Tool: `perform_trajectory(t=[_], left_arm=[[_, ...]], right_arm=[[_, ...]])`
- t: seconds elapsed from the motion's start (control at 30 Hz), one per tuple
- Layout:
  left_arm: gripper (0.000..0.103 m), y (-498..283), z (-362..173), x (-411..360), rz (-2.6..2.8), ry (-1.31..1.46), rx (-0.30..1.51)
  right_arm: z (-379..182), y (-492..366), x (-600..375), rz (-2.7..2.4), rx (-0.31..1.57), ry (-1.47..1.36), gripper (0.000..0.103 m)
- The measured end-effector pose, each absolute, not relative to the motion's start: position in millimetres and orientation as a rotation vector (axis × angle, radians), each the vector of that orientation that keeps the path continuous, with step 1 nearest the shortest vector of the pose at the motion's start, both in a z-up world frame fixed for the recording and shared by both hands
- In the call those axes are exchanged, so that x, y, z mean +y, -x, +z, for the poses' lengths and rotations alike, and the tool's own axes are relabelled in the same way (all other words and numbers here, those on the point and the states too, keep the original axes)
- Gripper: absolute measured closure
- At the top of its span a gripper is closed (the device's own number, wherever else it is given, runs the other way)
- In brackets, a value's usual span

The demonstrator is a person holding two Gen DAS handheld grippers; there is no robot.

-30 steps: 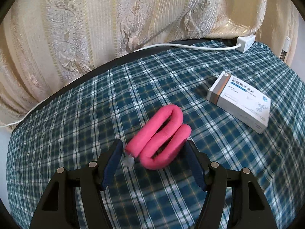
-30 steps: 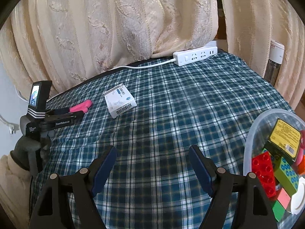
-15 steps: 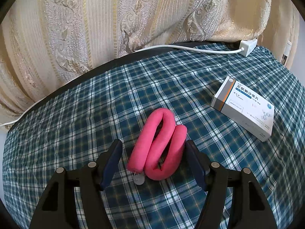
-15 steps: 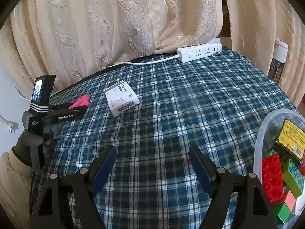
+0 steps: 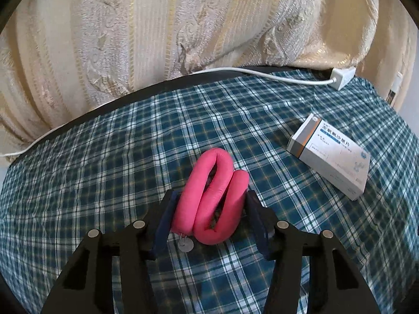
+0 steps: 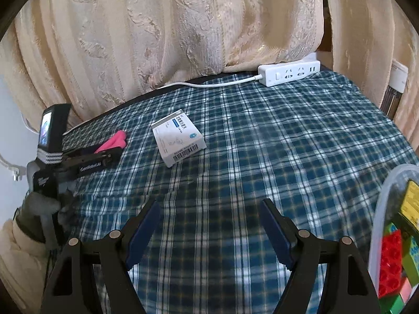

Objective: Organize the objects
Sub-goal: 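Grasp small pink foam loop with left gripper while right gripper approaches white medicine box, then grasp white medicine box with right gripper while left gripper holds pink loop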

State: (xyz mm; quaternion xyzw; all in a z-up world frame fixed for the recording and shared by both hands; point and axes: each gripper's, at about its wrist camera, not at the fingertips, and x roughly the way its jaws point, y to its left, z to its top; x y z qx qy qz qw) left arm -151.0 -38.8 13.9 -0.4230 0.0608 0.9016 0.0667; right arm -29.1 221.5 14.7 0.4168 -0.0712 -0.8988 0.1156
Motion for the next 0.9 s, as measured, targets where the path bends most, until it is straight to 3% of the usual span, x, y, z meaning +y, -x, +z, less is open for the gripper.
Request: perform_trajectory(t=[0.9], left_arm=[[0.049,144.5,10.1,-45.4,2.725,1.267,0.130]], right_arm=[[-4.7,147.2,153.6,-2.489,0.046,-1.205,0.016]])
